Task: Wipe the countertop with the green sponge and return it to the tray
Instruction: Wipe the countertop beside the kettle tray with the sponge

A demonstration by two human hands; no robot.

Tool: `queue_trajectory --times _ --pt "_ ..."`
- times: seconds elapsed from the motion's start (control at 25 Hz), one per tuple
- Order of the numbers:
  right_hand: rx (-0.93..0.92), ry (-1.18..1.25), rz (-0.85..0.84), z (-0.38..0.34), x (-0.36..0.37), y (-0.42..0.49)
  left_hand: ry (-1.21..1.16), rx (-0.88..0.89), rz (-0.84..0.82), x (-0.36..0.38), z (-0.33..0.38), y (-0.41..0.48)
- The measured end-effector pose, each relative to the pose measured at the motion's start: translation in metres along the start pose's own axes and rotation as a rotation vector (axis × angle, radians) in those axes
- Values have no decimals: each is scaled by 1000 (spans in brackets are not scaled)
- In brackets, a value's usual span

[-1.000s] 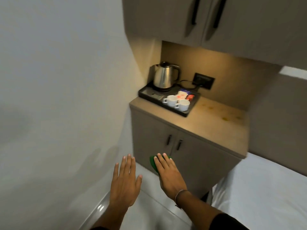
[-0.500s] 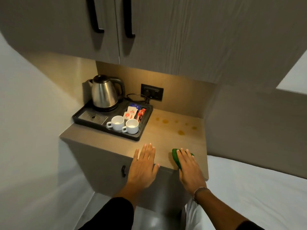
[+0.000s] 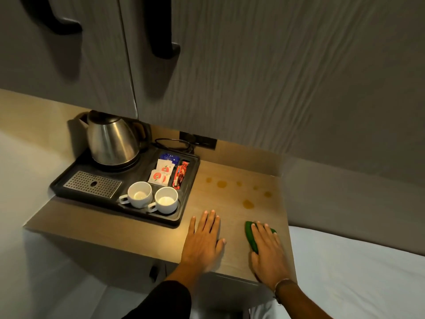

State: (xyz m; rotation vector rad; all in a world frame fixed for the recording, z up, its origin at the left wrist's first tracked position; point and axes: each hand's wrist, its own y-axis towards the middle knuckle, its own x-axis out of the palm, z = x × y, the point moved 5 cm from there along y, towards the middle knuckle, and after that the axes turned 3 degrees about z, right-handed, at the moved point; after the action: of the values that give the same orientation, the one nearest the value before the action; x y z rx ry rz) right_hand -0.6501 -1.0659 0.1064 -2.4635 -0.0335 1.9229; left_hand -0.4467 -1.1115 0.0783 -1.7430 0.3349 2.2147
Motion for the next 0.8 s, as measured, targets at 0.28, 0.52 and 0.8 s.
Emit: queue_trajectory --times 0.28,0.52,0.8 --pt "8 57 64 2 8 2 -46 -9 60 7 -4 -1" --pt "-92 43 81 46 10 32 -118 -29 115 19 -9 2" --pt "-283 115 45 1 22 89 -121 -37 150 19 -7 1"
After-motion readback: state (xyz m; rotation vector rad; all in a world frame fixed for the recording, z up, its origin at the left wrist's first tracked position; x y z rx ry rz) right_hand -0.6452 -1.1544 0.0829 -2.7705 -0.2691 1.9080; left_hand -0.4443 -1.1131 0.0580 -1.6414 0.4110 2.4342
